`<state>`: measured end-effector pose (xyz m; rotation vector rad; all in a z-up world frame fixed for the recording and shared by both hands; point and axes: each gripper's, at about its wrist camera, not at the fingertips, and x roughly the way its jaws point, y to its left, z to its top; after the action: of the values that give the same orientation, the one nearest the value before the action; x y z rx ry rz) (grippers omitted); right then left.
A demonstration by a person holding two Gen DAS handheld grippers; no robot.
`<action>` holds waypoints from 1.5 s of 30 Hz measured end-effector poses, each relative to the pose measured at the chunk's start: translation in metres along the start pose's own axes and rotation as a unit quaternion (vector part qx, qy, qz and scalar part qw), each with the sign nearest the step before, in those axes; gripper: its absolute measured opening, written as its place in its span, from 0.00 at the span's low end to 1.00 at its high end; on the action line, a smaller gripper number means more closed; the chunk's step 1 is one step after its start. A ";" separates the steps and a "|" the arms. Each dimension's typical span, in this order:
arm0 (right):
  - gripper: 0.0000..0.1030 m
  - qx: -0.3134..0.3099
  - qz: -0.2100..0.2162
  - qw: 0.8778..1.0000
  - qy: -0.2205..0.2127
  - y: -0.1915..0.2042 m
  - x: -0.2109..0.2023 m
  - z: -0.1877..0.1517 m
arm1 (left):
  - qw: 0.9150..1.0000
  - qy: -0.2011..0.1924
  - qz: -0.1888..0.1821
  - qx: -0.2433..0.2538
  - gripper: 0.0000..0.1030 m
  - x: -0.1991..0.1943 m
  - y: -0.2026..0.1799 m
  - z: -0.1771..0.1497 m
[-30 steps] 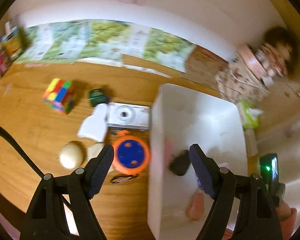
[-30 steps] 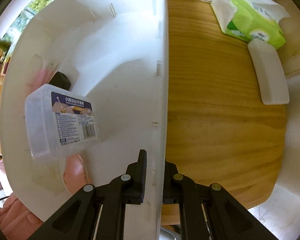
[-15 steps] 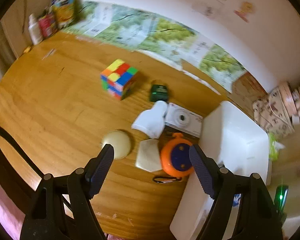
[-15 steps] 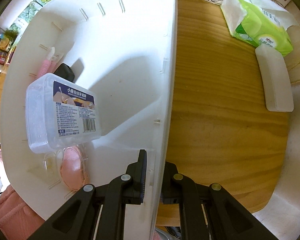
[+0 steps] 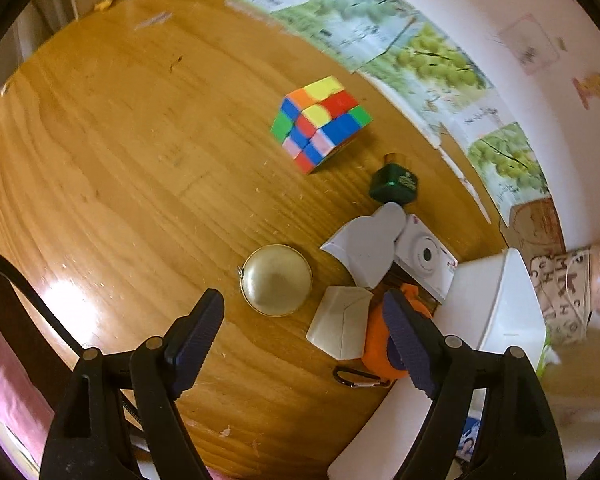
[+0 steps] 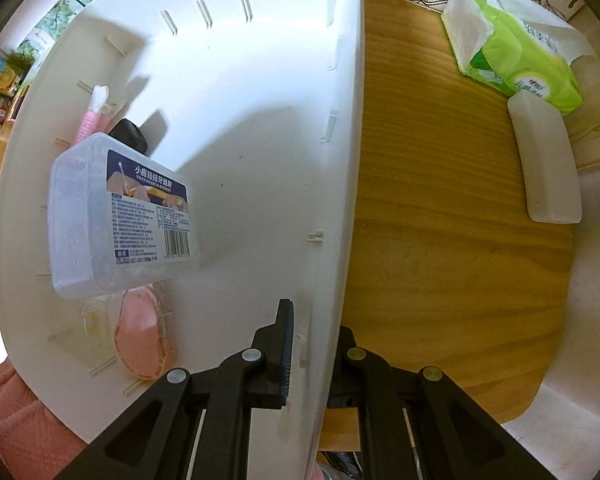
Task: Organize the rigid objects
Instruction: 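Withdraw the left tool toward the gold round compact, then grasp the gold round compact with the left tool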
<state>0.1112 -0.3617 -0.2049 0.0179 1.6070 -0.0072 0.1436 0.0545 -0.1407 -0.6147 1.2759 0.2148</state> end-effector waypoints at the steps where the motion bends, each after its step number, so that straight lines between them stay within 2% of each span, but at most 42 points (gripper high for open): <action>1: 0.10 0.001 -0.001 1.000 0.001 0.001 0.000 0.000 | 1.000 0.006 0.000 -0.008 0.82 0.004 0.002 0.001; 9: 0.12 0.010 -0.004 1.000 0.004 0.004 0.001 0.002 | 0.998 0.044 0.016 -0.038 0.82 0.028 0.013 0.010; 15: 0.12 0.016 -0.005 1.000 0.012 0.000 0.004 0.006 | 0.996 0.075 0.026 -0.041 0.82 0.046 0.010 0.018; 20: 0.12 0.018 -0.009 1.000 0.017 0.002 0.008 0.007 | 0.994 0.088 0.056 -0.028 0.81 0.058 0.004 0.022; 23: 0.12 0.020 -0.009 1.000 0.021 0.003 0.011 0.008 | 0.992 0.097 0.071 -0.029 0.79 0.065 0.002 0.023; 24: 0.12 0.021 -0.009 1.000 0.021 0.003 0.012 0.008 | 0.992 0.099 0.074 -0.030 0.76 0.067 0.002 0.023; 28: 0.12 0.028 -0.006 0.999 0.022 0.000 0.014 0.006 | 0.992 0.106 0.073 -0.019 0.71 0.069 -0.002 0.023; 31: 0.12 0.029 -0.006 0.999 0.024 -0.001 0.016 0.005 | 0.990 0.107 0.087 -0.013 0.63 0.070 -0.007 0.025; 32: 0.12 0.031 -0.006 0.999 0.025 -0.002 0.017 0.006 | 0.990 0.106 0.096 -0.008 0.58 0.071 -0.010 0.025; 45: 0.10 0.036 0.001 0.999 0.022 -0.012 0.021 0.000 | 0.988 0.112 0.109 0.020 0.57 0.073 -0.027 0.015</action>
<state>0.1105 -0.3737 -0.2260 0.0749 1.6505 -0.0639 0.1909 0.0276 -0.1989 -0.4731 1.5621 0.3061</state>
